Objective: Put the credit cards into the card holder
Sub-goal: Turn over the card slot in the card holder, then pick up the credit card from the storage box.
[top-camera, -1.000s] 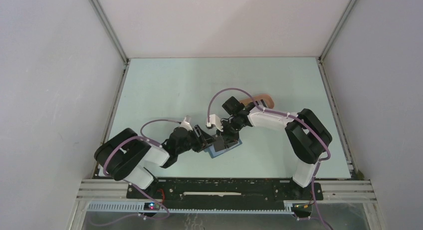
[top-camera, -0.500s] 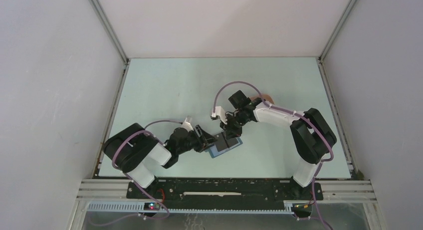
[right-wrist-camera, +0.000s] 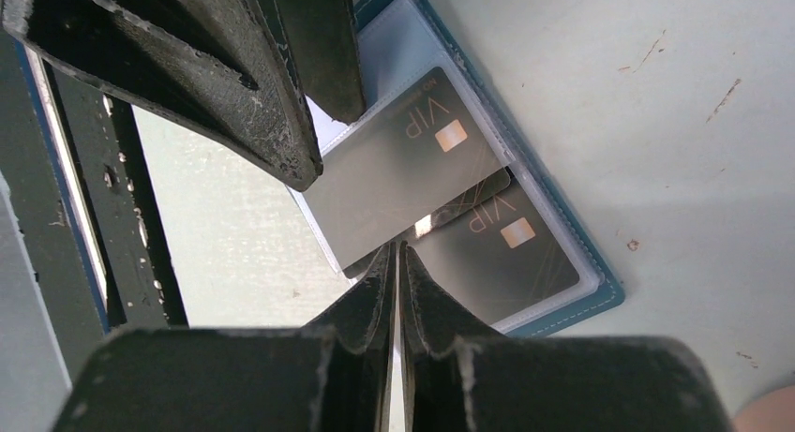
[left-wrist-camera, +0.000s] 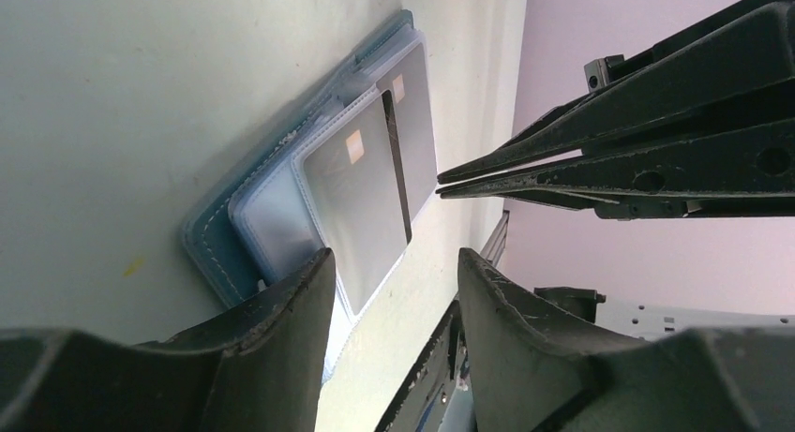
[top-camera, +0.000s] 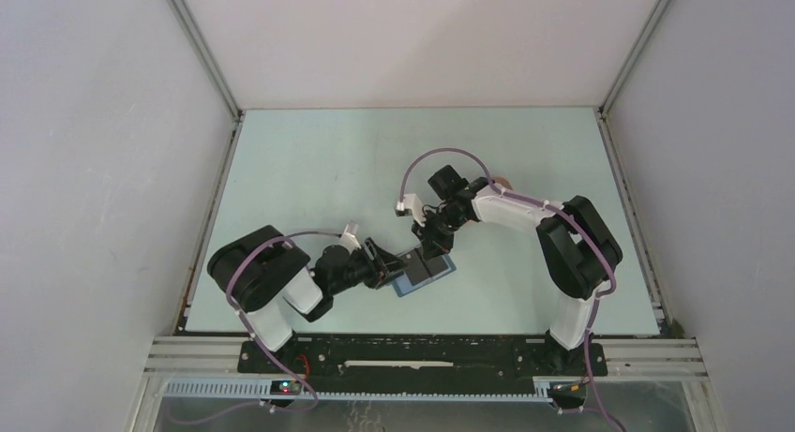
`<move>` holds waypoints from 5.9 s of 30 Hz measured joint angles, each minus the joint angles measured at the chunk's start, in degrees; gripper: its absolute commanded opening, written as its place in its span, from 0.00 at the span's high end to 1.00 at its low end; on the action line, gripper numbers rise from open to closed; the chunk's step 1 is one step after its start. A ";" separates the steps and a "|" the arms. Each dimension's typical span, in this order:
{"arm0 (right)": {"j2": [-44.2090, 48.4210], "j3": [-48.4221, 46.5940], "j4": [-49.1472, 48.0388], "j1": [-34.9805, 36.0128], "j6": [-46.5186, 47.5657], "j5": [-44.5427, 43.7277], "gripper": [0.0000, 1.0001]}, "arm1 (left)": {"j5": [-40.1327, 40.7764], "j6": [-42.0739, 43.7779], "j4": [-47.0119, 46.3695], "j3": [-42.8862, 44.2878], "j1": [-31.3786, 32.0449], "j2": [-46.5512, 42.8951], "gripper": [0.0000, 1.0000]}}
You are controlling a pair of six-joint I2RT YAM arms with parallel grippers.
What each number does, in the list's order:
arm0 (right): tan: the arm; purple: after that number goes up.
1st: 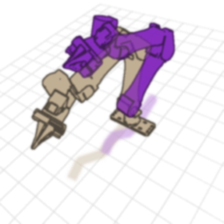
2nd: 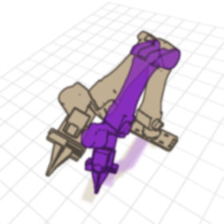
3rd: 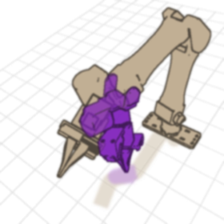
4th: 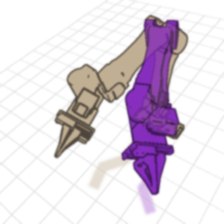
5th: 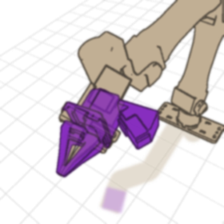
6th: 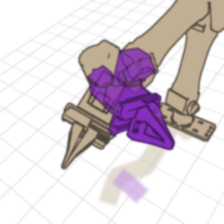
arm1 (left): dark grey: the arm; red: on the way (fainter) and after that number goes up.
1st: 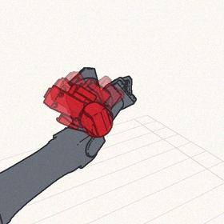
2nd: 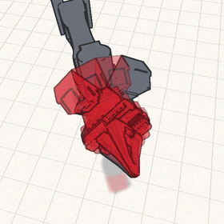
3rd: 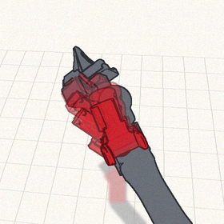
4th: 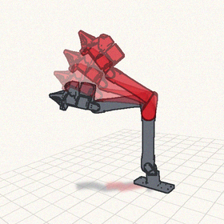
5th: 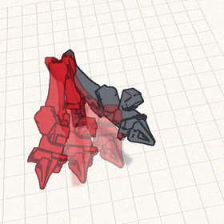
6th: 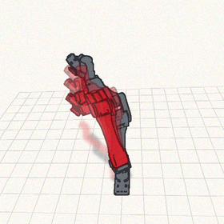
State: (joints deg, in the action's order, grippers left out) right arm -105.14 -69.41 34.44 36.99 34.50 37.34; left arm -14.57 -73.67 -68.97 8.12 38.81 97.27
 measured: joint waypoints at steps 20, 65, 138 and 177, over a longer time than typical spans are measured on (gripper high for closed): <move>0.11 -0.55 1.07 -2.56 -1.68 2.80 0.90 | -2.54 -3.48 -9.16 0.28 0.00 3.69 0.46; -13.92 -13.16 13.42 -3.26 -15.80 6.27 0.89 | -6.58 -4.39 -10.27 4.76 -0.07 3.58 0.42; 30.62 0.90 2.95 -26.47 -8.28 11.28 0.00 | 19.15 27.19 107.45 85.22 0.92 -33.86 0.00; -2.36 -9.44 -4.85 -26.86 -31.87 0.24 0.42 | -4.31 44.98 75.89 41.07 -14.10 -32.54 0.04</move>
State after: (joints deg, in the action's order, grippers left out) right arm -107.50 -78.85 29.58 10.13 2.63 37.58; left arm -18.87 -28.69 6.92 49.19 24.71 64.73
